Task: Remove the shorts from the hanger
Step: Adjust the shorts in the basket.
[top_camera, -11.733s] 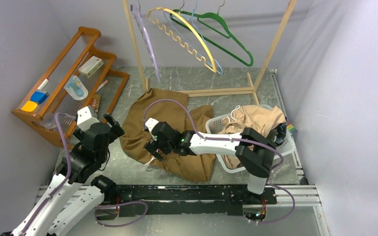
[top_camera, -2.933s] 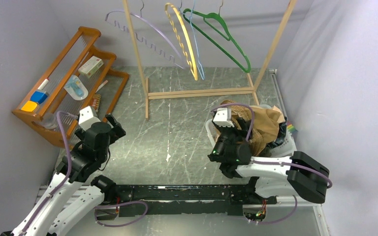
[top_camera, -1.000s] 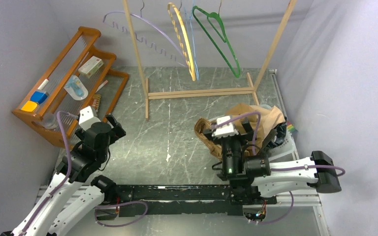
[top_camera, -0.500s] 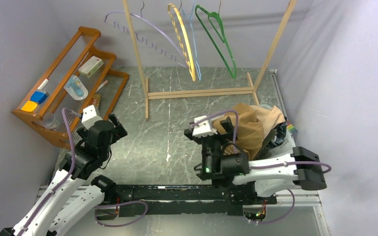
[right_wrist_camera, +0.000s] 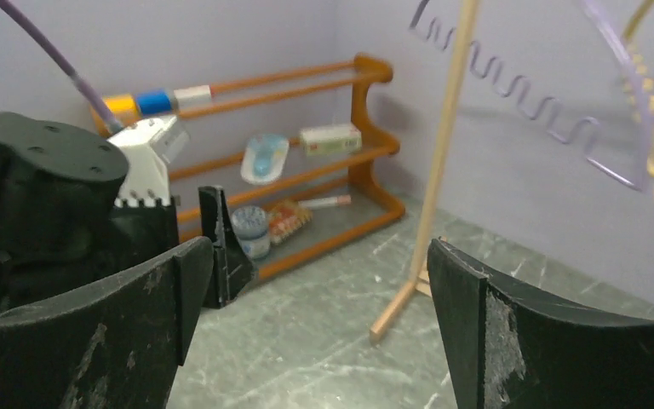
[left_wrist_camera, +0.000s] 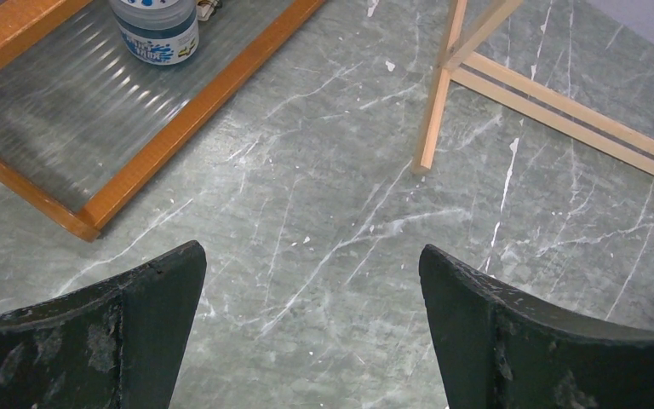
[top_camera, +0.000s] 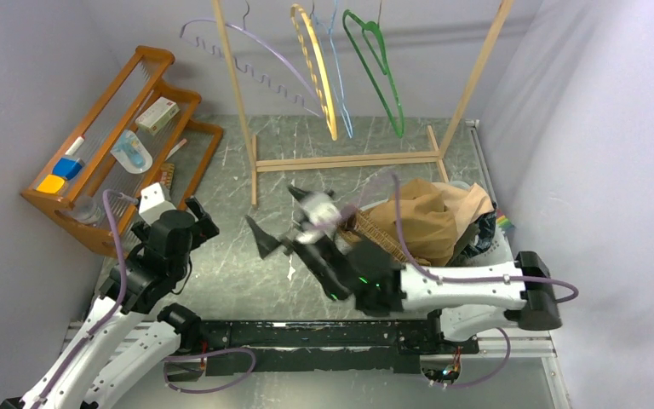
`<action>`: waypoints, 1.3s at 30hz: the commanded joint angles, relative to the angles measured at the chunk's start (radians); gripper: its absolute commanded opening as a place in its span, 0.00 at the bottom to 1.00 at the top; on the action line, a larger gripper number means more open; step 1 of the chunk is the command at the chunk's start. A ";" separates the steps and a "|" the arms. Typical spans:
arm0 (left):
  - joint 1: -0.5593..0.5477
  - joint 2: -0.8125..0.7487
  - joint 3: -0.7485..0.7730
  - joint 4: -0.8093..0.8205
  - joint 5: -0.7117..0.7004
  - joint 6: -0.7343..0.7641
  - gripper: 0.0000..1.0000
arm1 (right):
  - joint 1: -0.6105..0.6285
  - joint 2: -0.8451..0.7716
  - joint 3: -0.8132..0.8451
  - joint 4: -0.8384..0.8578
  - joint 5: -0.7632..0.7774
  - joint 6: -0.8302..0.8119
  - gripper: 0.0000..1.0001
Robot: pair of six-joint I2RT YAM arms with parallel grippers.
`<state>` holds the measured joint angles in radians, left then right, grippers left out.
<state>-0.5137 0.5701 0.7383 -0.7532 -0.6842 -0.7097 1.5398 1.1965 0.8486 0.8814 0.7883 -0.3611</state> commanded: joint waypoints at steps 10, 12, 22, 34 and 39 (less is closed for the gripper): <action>0.006 -0.030 0.019 0.019 -0.008 0.022 0.99 | -0.136 0.170 0.525 -2.135 0.057 1.209 0.80; 0.006 -0.025 0.019 0.025 -0.006 0.029 0.99 | -0.179 0.225 0.514 -2.196 0.095 1.220 0.75; 0.007 -0.007 0.027 0.008 0.018 0.022 0.99 | -0.601 0.192 0.410 -1.952 0.087 1.079 0.63; 0.006 -0.030 0.017 0.021 0.017 0.028 0.99 | -0.983 -0.048 0.059 -1.689 -0.024 1.241 0.62; 0.007 -0.016 0.025 0.007 0.018 0.024 0.99 | -1.088 -0.113 -0.172 -1.478 -0.193 1.334 0.69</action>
<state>-0.5133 0.5484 0.7383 -0.7521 -0.6708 -0.6941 0.5125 1.0992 0.8200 -0.7494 0.7071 0.8597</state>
